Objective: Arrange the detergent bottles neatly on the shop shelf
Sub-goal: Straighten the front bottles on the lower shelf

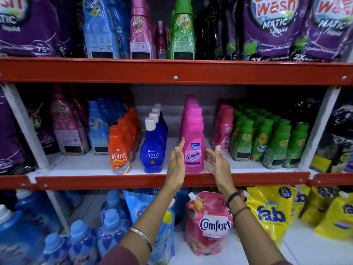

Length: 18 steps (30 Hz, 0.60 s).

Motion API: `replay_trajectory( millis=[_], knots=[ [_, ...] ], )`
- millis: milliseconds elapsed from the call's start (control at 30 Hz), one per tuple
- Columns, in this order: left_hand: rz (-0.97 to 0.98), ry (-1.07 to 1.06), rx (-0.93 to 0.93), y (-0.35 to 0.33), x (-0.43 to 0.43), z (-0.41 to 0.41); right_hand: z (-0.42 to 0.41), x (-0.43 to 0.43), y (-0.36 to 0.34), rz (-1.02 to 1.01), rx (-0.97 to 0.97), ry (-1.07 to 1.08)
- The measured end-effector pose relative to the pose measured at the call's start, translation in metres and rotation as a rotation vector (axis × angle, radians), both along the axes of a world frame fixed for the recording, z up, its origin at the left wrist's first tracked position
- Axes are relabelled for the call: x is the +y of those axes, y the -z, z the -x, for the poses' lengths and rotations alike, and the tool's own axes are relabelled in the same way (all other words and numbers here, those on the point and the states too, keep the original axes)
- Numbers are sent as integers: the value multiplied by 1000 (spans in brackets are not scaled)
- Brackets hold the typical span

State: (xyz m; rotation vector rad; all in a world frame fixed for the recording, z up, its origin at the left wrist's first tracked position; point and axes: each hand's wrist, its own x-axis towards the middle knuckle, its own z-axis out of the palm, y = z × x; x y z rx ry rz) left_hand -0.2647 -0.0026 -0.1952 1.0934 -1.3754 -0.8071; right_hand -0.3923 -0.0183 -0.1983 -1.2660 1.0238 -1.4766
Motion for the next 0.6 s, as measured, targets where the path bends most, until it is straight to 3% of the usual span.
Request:
replay_trajectory(
  millis=[467, 600],
  knots=[
    [-1, 52, 16, 5, -7, -10, -6, 3, 5, 74, -8, 105],
    [241, -141, 58, 14, 9, -16, -24, 13, 19, 210, -112, 290]
  ],
)
